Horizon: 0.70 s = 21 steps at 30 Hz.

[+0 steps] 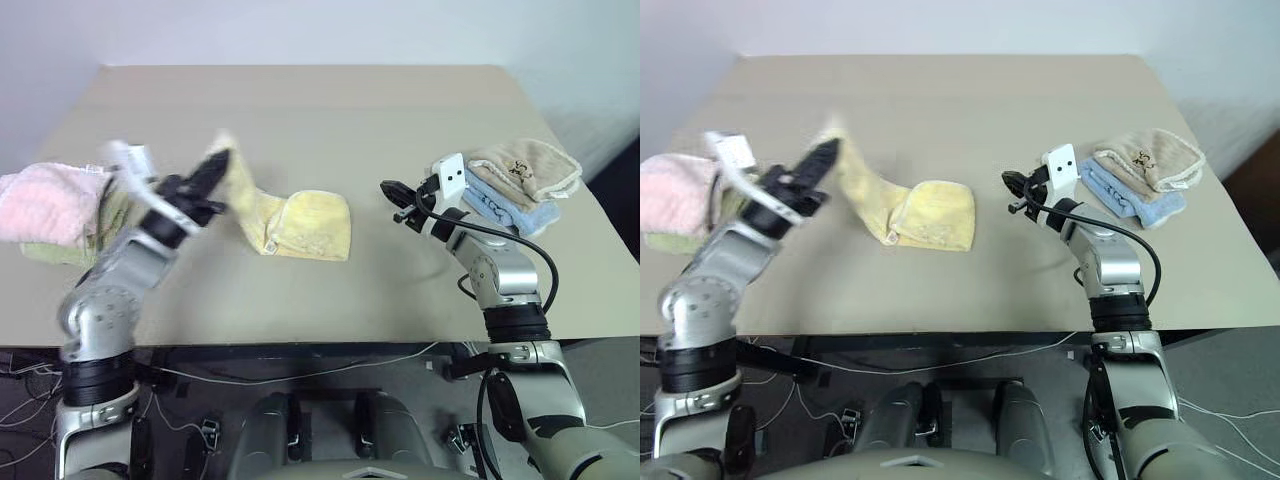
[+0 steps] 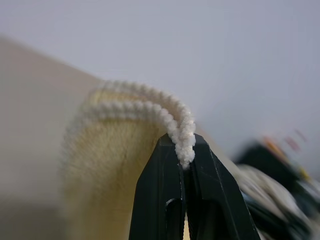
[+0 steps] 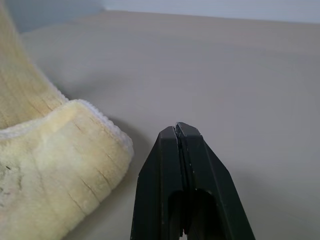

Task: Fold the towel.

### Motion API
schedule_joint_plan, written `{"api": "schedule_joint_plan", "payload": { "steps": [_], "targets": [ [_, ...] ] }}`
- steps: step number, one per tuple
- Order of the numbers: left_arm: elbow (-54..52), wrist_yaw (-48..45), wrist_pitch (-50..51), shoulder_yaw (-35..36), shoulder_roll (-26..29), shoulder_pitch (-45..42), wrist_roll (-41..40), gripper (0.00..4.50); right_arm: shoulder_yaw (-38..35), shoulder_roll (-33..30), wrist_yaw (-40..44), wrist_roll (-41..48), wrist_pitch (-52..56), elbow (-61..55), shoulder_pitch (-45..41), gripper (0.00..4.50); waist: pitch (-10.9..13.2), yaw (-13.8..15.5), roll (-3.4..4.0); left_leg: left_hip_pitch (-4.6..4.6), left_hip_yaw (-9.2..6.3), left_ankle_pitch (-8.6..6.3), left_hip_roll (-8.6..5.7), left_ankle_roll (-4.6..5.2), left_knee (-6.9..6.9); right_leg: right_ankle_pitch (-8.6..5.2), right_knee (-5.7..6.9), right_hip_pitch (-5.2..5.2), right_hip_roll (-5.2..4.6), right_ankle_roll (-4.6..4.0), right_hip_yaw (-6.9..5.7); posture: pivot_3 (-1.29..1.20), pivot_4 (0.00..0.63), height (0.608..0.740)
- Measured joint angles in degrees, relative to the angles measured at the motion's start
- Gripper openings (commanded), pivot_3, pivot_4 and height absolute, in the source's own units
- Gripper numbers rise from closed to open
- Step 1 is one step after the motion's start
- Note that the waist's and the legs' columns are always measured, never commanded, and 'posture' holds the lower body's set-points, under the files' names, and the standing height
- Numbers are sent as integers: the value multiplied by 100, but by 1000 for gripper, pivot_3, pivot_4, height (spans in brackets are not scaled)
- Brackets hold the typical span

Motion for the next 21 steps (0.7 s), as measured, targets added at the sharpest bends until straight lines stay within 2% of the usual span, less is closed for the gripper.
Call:
{"api": "schedule_joint_plan", "payload": {
  "steps": [3, 6, 10, 14, 21],
  "targets": [
    [-1, -440, -48, -852, -173, -111, 748, 42, -61, -18, -77, -1, -16, 32, 85, 0, 2, -28, 2, 0, 2, 7, 10, -10, -8, -1, -1, -7, 14, 0, 2, 0, 150, 740],
    [217, -846, -310, -1767, -110, -283, 1909, 42, -68, -17, -129, 0, -14, 27, 171, 0, 4, -24, 7, 2, 1, 15, 15, -20, -12, -1, 2, -10, 21, -1, 2, 0, 150, 740],
    [749, -1072, -470, -2383, -68, -366, 3008, 42, -86, -19, -194, 8, 1, -109, 258, 0, 5, -15, 8, -2, 0, 15, 17, -20, -12, -1, 3, -16, 20, -1, 4, 0, 150, 740],
    [863, -1207, -454, -2388, -132, -362, 3309, 1022, -97, -25, -241, 15, 73, -294, 377, 0, 5, -2, 8, -6, -1, 14, 17, -18, -12, -1, 3, -19, 17, -1, 5, 0, 150, 740],
    [565, -1447, -275, -1715, -361, -5, 2909, 3406, -41, -9, -259, 15, 206, -568, 386, 0, 5, -5, 7, -6, -1, 14, 17, -16, -11, -1, 5, -19, 15, -1, 6, 0, 150, 740]
  ]
}}
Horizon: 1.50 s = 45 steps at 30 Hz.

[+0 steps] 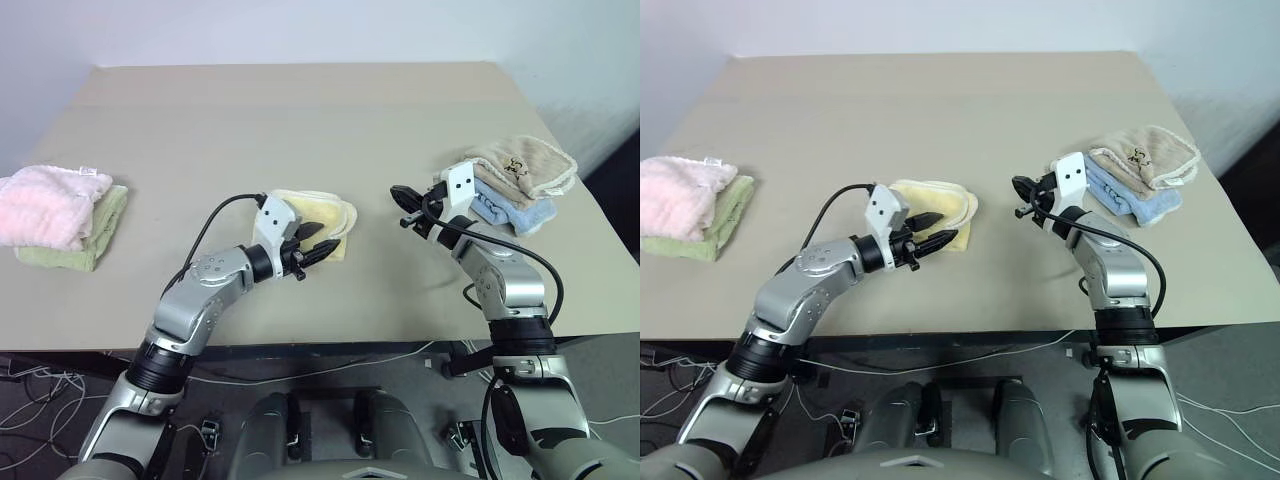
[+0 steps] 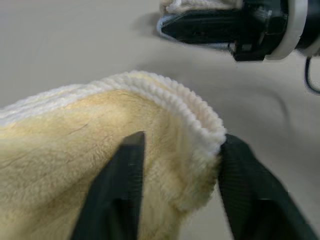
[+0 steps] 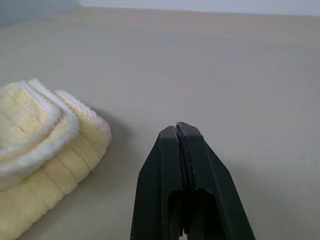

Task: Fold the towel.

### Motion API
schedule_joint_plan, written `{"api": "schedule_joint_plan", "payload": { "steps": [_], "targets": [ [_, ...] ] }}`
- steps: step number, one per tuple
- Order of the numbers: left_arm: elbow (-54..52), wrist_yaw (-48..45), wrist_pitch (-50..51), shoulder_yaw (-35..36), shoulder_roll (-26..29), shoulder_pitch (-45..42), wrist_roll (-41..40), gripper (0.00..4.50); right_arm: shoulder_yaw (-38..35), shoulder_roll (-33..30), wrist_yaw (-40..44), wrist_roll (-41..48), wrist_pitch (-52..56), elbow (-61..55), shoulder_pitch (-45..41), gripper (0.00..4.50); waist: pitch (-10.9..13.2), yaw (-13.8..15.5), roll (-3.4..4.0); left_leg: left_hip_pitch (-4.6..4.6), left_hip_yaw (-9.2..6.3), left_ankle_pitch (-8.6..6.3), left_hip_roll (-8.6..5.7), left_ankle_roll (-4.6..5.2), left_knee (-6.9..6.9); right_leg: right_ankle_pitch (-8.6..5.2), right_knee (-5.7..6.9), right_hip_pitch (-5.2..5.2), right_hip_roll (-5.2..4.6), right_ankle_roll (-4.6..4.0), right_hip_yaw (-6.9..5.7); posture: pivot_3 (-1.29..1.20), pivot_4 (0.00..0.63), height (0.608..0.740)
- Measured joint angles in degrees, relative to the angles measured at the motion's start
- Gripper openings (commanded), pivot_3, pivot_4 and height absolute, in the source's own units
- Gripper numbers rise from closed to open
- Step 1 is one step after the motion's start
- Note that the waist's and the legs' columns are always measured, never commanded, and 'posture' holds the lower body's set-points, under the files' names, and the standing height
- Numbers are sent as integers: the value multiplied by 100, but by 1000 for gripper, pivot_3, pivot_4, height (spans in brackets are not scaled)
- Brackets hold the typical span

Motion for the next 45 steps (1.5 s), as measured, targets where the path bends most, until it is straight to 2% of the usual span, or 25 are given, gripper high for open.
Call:
{"api": "schedule_joint_plan", "payload": {
  "steps": [1, 6, 10, 14, 18, 19, 22, 26, 29, 32, 35, 38, 41, 45],
  "targets": [
    [-126, -15, 5, 151, -8, 82, -92, 3738, 22, 9, 16, 1, 20, -40, 2, 0, 0, -1, 0, 0, 0, 0, 0, 0, 0, 0, 1, 0, -1, 0, 0, 0, 150, 740],
    [-190, 279, -80, 932, 13, 192, -137, 3738, 139, 5, 275, 134, 198, -494, 18, 0, 0, 2, 0, 1, -1, -1, 0, 2, 1, 0, 1, 1, 0, 0, 0, 0, 150, 740],
    [372, 474, -547, 1124, 236, 181, 502, 2884, 360, 83, 390, 207, 360, -803, 5, 0, 0, 11, 0, 1, -1, -16, -2, 27, 1, 0, 1, 1, 1, 0, -1, 0, 150, 740],
    [994, 349, -1067, 874, 231, 147, 1098, 1549, 832, 440, 424, 142, 437, -700, -90, 0, 0, 11, 0, 0, 0, -15, -2, 26, 3, 0, 2, 1, 0, 0, -2, 0, 150, 740],
    [1489, 248, -1418, 539, 110, 96, 1588, 214, 1247, 818, 428, -130, 243, -21, -117, 0, 0, 5, -1, 0, 1, -13, -2, 22, 3, 0, 2, 1, -1, 0, -3, 0, 150, 740],
    [1589, 269, -1465, 480, 95, 95, 1696, 18, 1310, 878, 429, -194, 165, 129, -92, 0, 0, 5, -1, 0, 1, -12, -2, 21, 3, 0, 2, 1, -1, 0, -3, 0, 150, 740],
    [1720, 329, -1584, 399, 25, 93, 1940, 18, 1465, 988, 431, -405, -79, 510, -14, 0, 0, 6, -1, 0, 1, -10, -2, 16, 4, 0, 2, 2, -2, 0, -3, 0, 150, 740],
    [1648, 376, -1572, 556, -156, 165, 1851, 18, 1487, 967, 423, -580, -297, 563, -6, 0, -2, 6, -1, 1, 1, -4, -3, 7, 4, 0, 4, 2, -8, 0, -3, 0, 150, 740],
    [1391, 428, -1528, 1100, -377, 251, 1296, 18, 1328, 873, 493, -438, -204, 326, 98, 0, 0, 9, -2, -1, -1, -4, -3, 7, 4, 1, 4, 1, -12, 0, -3, 0, 150, 740],
    [1078, 542, -1504, 1810, -288, 236, 833, 18, 881, 677, 570, -4, 168, -162, 129, 0, 2, 0, -6, 1, -2, -5, -2, 7, 5, 1, 4, 2, -16, 1, -3, 0, 150, 740],
    [1090, 594, -1516, 2254, 358, 335, 909, 0, 386, 306, 594, 418, 697, -469, 82, 554, 2, -15, -5, 2, -1, -18, -1, 29, 2, 1, 4, 1, -10, 0, -4, 0, 150, 740],
    [1278, 527, -1615, 2371, 815, 697, 1227, 0, 31, 86, 502, 660, 1336, -411, 11, 1510, 1, -15, -4, 2, 1, -20, -3, 32, 2, 0, 3, 0, -11, -1, -4, 0, 150, 740],
    [1516, 422, -1769, 2306, 943, 1041, 1517, 0, -242, 160, 374, 1062, 2186, -77, -108, 2586, 2, 0, -4, -2, 0, -22, -2, 31, 2, 0, 4, -5, -17, -3, -4, 0, 150, 740],
    [1539, 380, -1839, 2257, 942, 1092, 1569, 0, -389, 418, 312, 1503, 2915, 215, -280, 3884, 2, 5, -5, -12, 0, -29, -3, 21, 2, 4, 3, -17, -30, -8, -1, 0, 150, 740]
  ]
}}
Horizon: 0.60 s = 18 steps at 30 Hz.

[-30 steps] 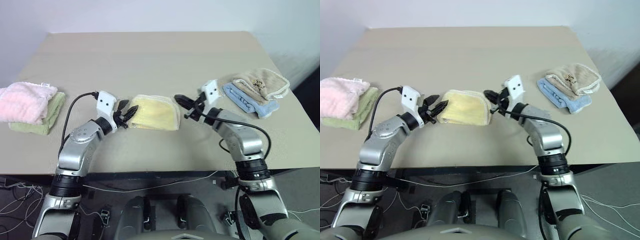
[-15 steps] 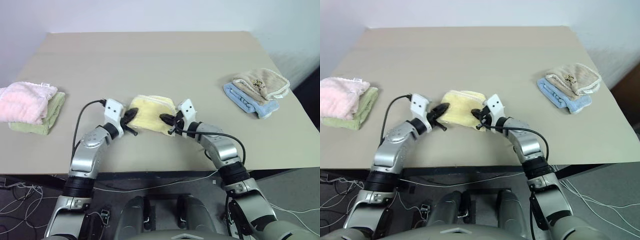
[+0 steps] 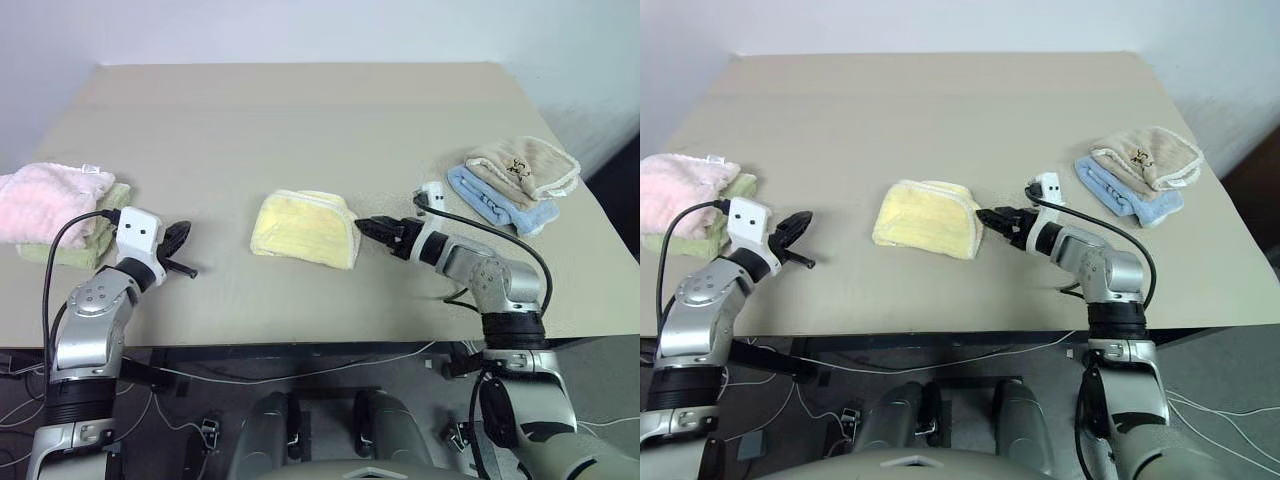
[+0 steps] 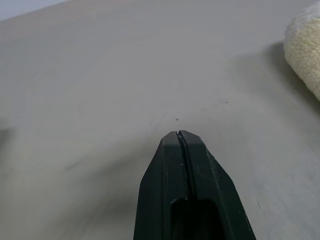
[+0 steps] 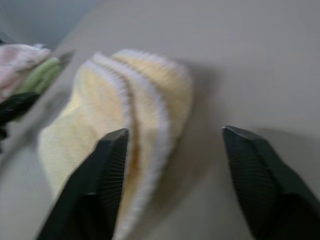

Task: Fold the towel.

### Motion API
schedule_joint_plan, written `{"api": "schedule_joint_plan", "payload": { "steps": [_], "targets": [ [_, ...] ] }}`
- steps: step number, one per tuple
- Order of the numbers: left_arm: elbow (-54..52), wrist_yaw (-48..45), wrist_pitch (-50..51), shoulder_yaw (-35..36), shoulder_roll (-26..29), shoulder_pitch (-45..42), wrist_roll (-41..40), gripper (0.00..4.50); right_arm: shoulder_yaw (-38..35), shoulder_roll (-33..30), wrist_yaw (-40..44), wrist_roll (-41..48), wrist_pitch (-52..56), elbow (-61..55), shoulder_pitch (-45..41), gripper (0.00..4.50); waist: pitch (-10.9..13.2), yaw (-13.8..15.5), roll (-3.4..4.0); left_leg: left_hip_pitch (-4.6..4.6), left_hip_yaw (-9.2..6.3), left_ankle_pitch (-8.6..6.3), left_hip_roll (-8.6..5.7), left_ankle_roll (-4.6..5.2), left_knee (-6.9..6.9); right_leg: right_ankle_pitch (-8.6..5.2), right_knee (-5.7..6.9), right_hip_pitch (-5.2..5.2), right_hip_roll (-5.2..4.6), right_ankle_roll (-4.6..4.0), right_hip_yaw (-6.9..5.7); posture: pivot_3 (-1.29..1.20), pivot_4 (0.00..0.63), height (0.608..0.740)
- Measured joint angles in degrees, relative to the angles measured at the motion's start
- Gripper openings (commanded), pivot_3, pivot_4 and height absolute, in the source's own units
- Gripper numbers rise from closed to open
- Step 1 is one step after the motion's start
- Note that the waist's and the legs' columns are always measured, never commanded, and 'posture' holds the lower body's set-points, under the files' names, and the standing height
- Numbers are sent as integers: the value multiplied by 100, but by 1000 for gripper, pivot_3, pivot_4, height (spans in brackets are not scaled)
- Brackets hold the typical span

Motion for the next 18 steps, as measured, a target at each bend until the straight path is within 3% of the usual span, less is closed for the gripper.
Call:
{"api": "schedule_joint_plan", "payload": {
  "steps": [2, 16, 18],
  "targets": [
    [-4, 0, -28, -20, -1, 2, 14, 0, -69, 110, -7, 155, 242, 69, -89, 4481, 0, -13, 0, -1, 0, -1, 1, -2, -2, 0, 0, -3, 0, 0, 1, 0, 150, 740],
    [-8, -1, -115, -82, -111, 76, 69, 0, 423, 731, -71, 3, 309, 683, -621, 4481, -1, -44, 1, -10, 3, 5, 3, 3, -5, 2, 2, -15, 8, -1, 2, 0, 150, 740],
    [-24, 3, -115, -101, -144, 89, 74, 0, 390, 807, -92, -3, 236, 869, -722, 4116, -1, -62, 1, -10, 4, 8, 5, 5, -5, 2, 2, -15, 10, -1, 2, 0, 150, 740]
  ]
}}
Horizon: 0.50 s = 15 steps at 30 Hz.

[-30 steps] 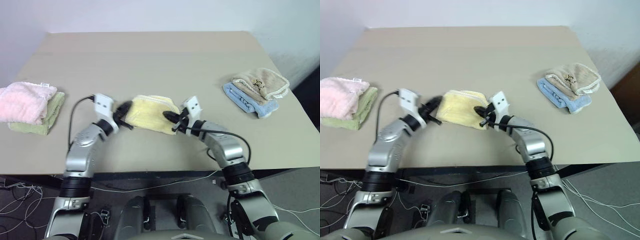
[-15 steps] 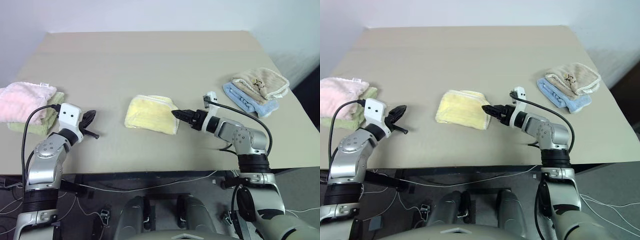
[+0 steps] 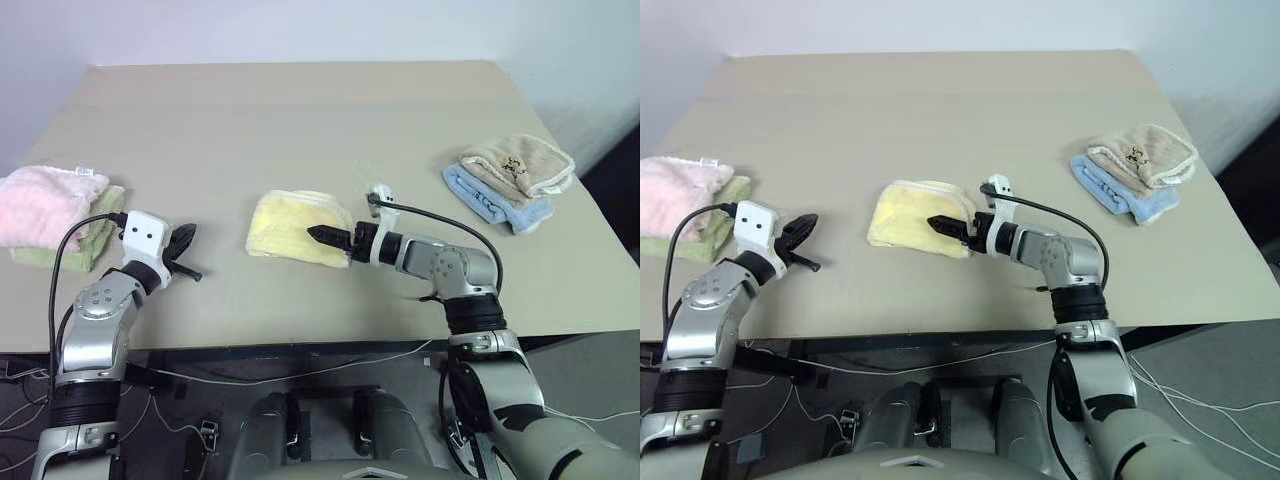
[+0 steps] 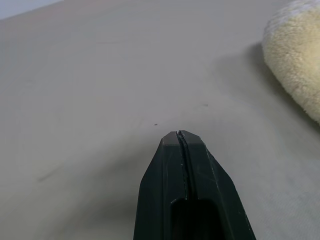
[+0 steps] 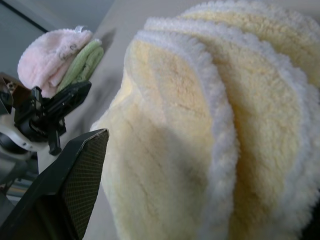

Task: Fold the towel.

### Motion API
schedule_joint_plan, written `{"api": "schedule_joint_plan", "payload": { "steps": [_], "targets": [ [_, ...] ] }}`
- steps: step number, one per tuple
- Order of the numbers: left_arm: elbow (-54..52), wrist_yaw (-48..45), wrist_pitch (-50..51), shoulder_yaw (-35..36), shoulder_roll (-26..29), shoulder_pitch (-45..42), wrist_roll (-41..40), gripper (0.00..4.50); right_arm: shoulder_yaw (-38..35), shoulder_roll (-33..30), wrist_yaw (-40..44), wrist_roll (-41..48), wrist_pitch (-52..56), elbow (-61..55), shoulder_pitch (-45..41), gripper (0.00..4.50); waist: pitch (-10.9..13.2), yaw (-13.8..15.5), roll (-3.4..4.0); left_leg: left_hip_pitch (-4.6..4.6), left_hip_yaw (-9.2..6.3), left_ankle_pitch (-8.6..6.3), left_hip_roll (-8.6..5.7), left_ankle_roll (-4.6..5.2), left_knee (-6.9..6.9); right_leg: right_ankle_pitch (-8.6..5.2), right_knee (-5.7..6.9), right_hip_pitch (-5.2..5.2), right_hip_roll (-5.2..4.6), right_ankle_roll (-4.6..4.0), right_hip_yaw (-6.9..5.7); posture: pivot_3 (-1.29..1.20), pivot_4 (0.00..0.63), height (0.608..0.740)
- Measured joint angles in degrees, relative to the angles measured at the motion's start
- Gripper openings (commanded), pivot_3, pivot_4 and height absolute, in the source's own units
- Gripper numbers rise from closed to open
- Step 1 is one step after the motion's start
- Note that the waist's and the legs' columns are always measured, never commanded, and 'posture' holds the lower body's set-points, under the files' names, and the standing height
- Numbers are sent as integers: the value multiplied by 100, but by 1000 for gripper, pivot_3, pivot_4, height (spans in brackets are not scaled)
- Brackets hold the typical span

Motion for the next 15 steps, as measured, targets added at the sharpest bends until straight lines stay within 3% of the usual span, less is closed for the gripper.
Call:
{"api": "schedule_joint_plan", "payload": {
  "steps": [13, 15],
  "targets": [
    [-51, 16, -1, -131, -113, 38, 47, 0, -534, 77, -176, 305, 213, 40, -53, 61, 0, -7, 0, -7, 2, 3, -3, -1, 0, 0, 1, -3, 1, 1, -1, 0, 150, 740],
    [-51, 12, -1, -167, -146, 37, 48, 0, -624, 70, -212, 389, 266, -113, -41, 24, 0, -3, 0, -8, 1, 3, -3, -1, 0, 0, 1, -4, 1, 1, -1, 0, 150, 740]
  ]
}}
